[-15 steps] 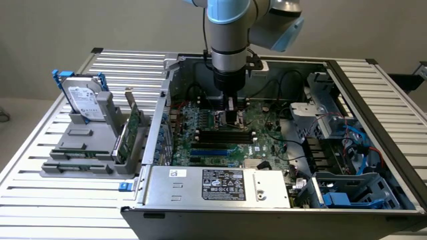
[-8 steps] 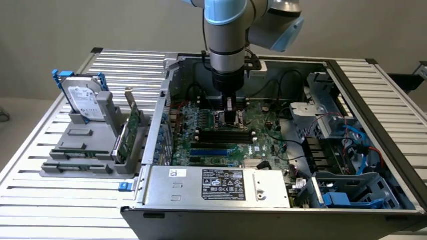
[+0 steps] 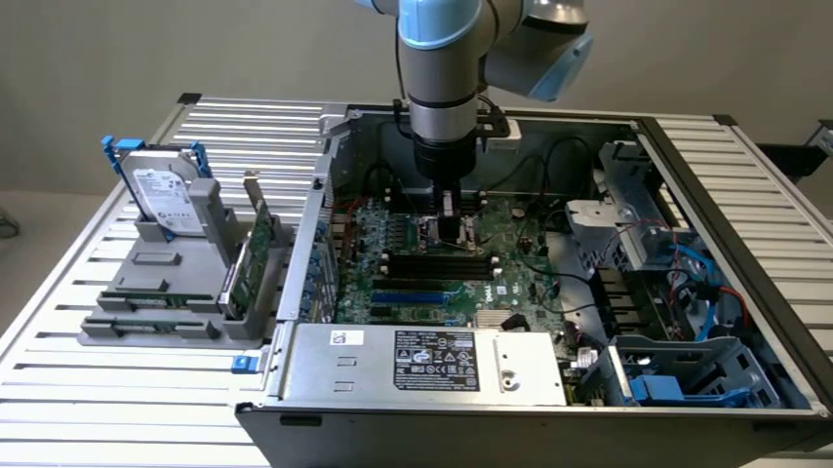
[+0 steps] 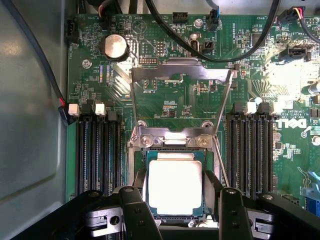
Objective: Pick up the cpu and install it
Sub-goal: 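Install the second cpu locking lever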
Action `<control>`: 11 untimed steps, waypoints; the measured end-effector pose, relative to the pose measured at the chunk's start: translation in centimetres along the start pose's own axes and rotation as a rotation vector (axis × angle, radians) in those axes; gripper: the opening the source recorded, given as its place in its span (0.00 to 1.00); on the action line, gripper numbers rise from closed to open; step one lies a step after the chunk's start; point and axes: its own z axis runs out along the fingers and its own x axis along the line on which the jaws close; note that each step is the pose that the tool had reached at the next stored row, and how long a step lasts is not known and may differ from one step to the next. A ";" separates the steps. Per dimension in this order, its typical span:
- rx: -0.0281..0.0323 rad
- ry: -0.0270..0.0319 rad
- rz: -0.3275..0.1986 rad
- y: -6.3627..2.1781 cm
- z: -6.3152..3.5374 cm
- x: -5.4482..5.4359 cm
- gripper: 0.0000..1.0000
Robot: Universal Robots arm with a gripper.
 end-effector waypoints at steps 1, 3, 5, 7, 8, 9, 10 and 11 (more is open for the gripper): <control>0.0000 -0.0001 0.001 -0.02 0.00 0.0 0.55; -0.0001 -0.0002 0.002 -0.05 0.00 0.0 0.55; -0.0001 -0.0004 0.003 -0.10 0.00 0.0 0.55; -0.0002 -0.0005 0.004 -0.14 0.00 0.0 0.55; -0.0004 -0.0006 0.004 -0.16 0.00 0.0 0.55; -0.0005 -0.0007 0.005 -0.17 0.00 0.0 0.55; -0.0005 -0.0007 0.005 -0.18 0.01 0.0 0.55; -0.0005 -0.0008 0.005 -0.19 0.01 0.0 0.55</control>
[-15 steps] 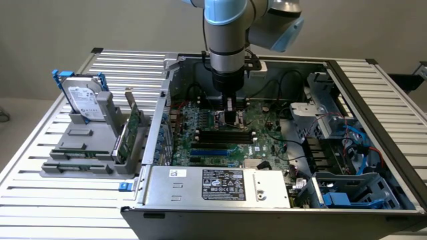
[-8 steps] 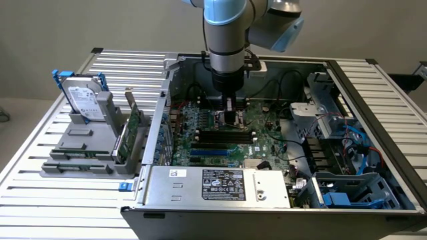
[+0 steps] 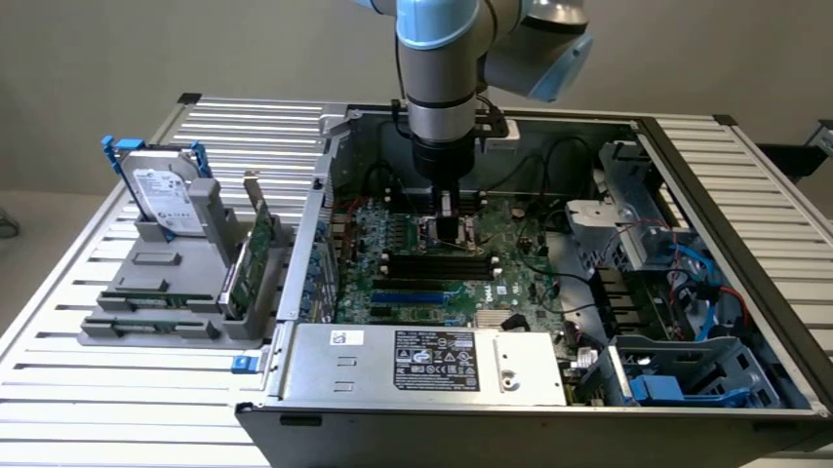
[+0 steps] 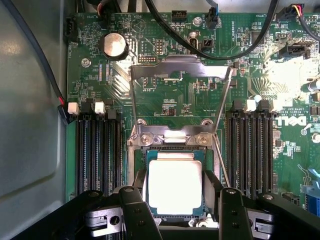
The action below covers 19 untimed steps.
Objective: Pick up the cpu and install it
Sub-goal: 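Install the second cpu locking lever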
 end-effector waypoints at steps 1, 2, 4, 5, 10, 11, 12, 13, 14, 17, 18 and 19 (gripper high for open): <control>-0.0001 -0.0001 0.000 -0.01 0.00 0.0 0.55; -0.0004 -0.0001 0.000 -0.01 0.01 0.0 0.55; -0.0009 -0.0002 0.001 -0.01 0.02 0.0 0.55; -0.0012 -0.0002 0.001 -0.01 0.02 0.0 0.55; -0.0024 -0.0001 0.002 -0.01 0.05 0.0 0.63; -0.0026 -0.0001 0.002 -0.02 0.06 0.0 0.63; -0.0028 -0.0002 0.002 -0.01 0.06 0.0 0.63; -0.0029 -0.0002 0.002 -0.01 0.06 0.0 0.63; -0.0029 -0.0002 0.002 -0.01 0.06 0.0 0.63; -0.0030 -0.0001 0.002 -0.01 0.06 0.0 0.63; -0.0030 -0.0001 0.002 -0.01 0.03 0.0 0.63; -0.0030 -0.0001 0.002 0.00 -0.01 0.0 0.63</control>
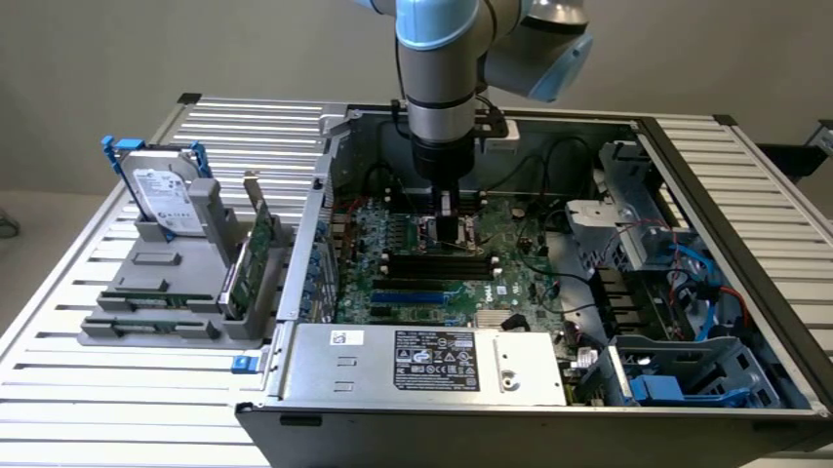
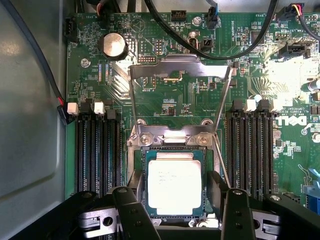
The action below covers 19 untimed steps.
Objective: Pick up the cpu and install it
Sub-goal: 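Install the second cpu locking lever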
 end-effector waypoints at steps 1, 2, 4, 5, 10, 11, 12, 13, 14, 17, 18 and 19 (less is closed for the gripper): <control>0.0001 -0.0001 0.000 0.01 -0.07 0.0 0.63; 0.0001 -0.0001 0.000 0.02 -0.13 0.0 0.63; 0.0000 0.0000 0.000 0.04 -0.30 0.0 0.63; 0.0001 -0.0001 0.000 0.05 -0.38 0.0 0.63; 0.0002 -0.0002 0.000 0.10 -0.79 0.0 0.48; 0.0001 -0.0001 0.000 0.12 -0.87 0.0 0.48; 0.0001 -0.0001 0.000 0.13 -0.98 0.0 0.42; 0.0001 -0.0001 0.000 0.15 -1.13 0.0 0.42; 0.0000 0.0000 0.000 0.18 -1.32 0.0 0.36; 0.0001 0.0001 0.000 0.29 -2.13 0.0 0.18; 0.0002 -0.0001 0.000 0.32 -2.36 0.0 0.18; 0.0001 0.0000 0.001 0.37 -2.63 0.0 0.13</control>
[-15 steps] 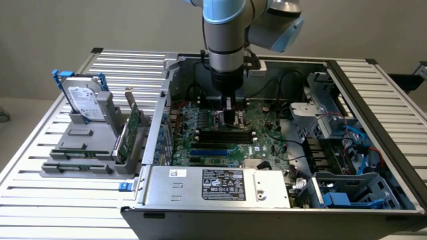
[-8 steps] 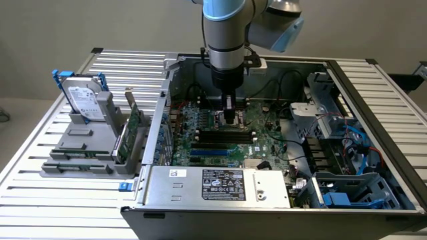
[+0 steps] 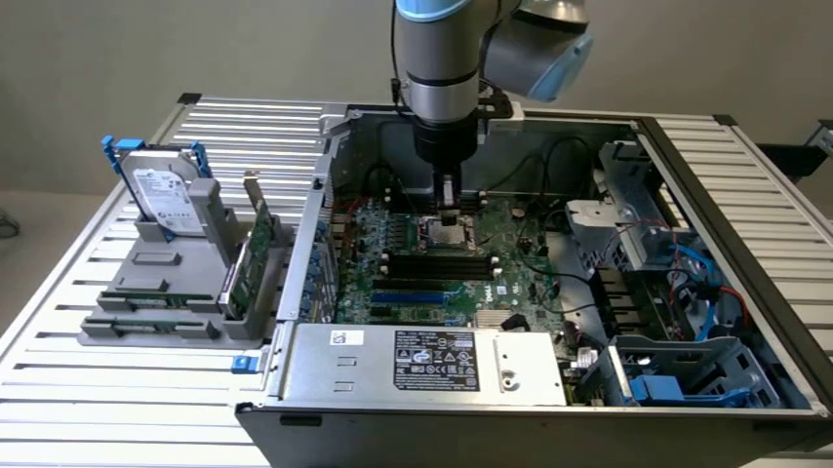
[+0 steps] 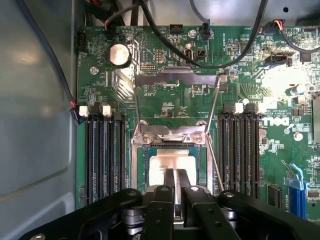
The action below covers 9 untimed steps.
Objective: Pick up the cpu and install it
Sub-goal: 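Install the second cpu locking lever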
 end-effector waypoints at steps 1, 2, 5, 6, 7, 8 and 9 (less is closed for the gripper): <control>0.0000 0.0000 0.000 0.07 -0.27 0.0 0.13; 0.0001 -0.0002 0.001 0.19 -0.53 0.0 0.11; 0.0001 0.0000 0.001 0.82 -0.80 0.0 0.11; 0.0001 0.0001 0.001 1.11 -0.80 0.0 0.11; 0.0002 -0.0001 0.001 1.44 -0.78 0.0 0.11; 0.0002 0.0000 0.001 1.80 -0.75 0.0 0.11; 0.0002 0.0000 0.001 2.15 -0.72 0.0 0.11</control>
